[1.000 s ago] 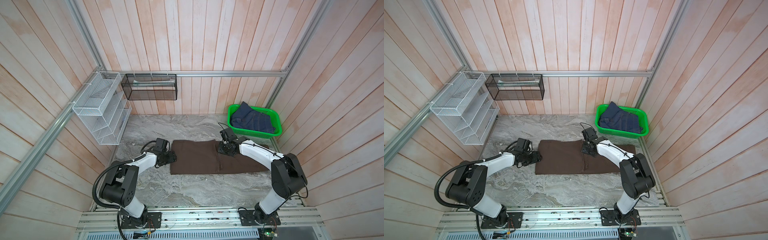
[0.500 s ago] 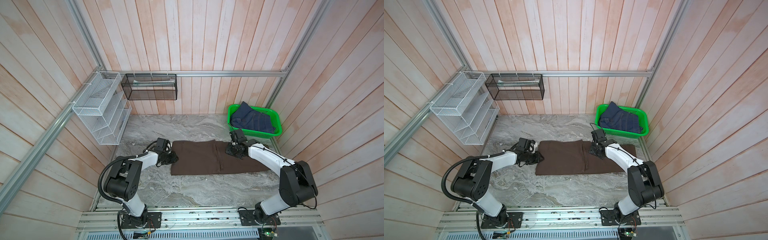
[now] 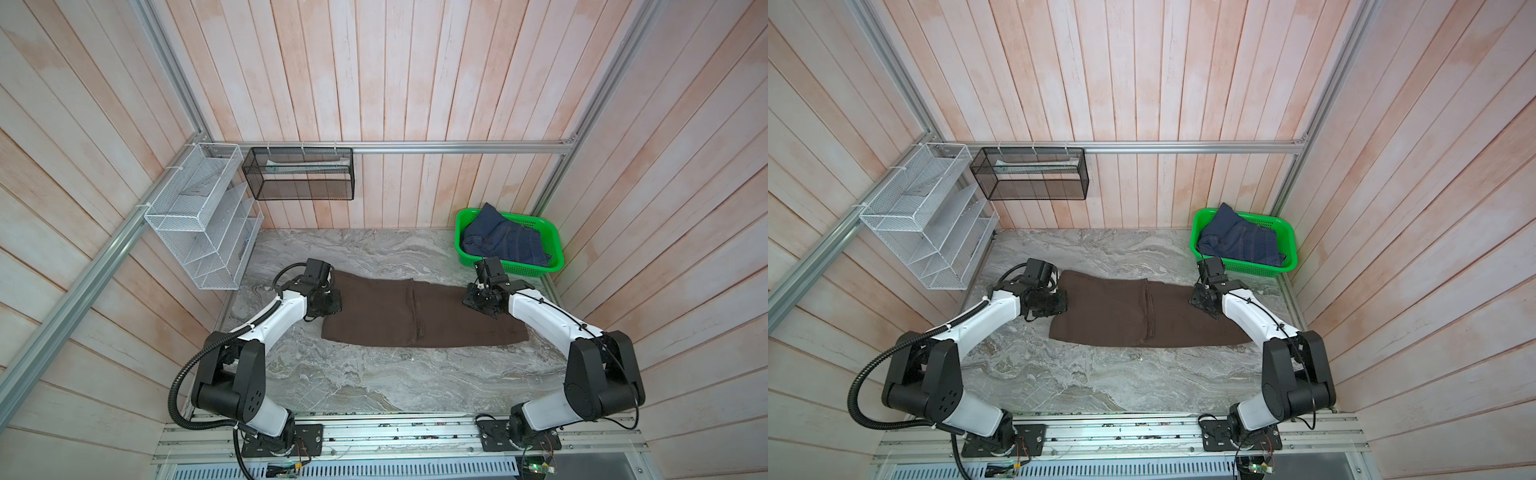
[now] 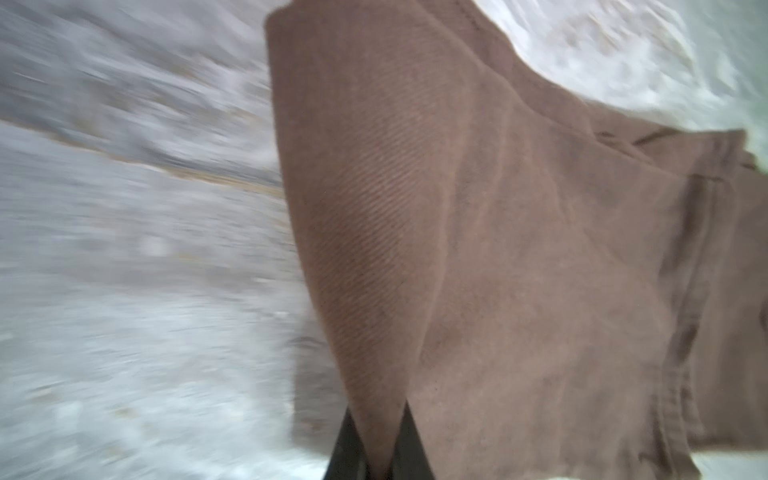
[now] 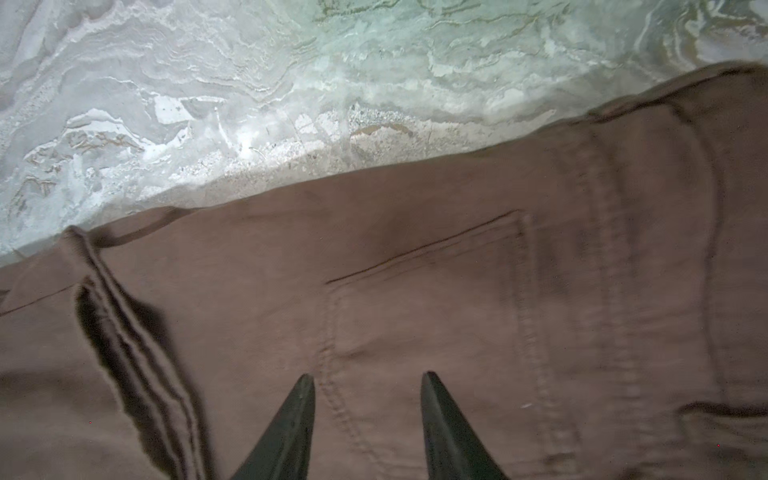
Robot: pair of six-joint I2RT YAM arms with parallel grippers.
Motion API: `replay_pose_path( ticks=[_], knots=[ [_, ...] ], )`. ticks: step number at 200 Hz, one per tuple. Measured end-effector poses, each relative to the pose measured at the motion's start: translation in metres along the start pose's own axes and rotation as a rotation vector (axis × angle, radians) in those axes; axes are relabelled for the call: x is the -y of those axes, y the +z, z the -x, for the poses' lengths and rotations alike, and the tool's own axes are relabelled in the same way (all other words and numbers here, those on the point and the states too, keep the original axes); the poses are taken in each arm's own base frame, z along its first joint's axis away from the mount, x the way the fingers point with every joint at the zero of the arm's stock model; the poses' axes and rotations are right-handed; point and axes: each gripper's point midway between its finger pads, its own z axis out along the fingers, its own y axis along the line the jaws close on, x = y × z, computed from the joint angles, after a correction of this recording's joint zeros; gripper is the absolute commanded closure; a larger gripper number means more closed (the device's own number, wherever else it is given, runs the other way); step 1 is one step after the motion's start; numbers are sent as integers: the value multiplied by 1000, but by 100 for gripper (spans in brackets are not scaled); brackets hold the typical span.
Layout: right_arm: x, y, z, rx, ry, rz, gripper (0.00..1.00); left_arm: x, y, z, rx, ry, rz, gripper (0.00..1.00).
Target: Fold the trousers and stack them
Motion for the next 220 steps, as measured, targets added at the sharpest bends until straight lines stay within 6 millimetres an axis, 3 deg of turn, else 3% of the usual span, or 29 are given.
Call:
replay_pose_path(
  ticks=[54,70,89,136,172,220],
  knots=[
    [23,4,-4,-14,36,-29,50,-94,-31,8,-9,-59,299,100],
    [28,6,-6,-18,39,-30,46,-111,-45,14,10,-78,351,100],
    [28,8,-8,-25,35,-11,44,-116,-57,26,37,-78,379,100],
    [5,13,-12,-39,1,134,39,-95,-70,46,84,-55,319,100],
    [-12,23,-14,-62,-14,228,38,-48,-66,41,70,19,205,100],
    [-18,39,-23,-106,-20,260,38,20,-73,36,85,89,71,100]
  ],
)
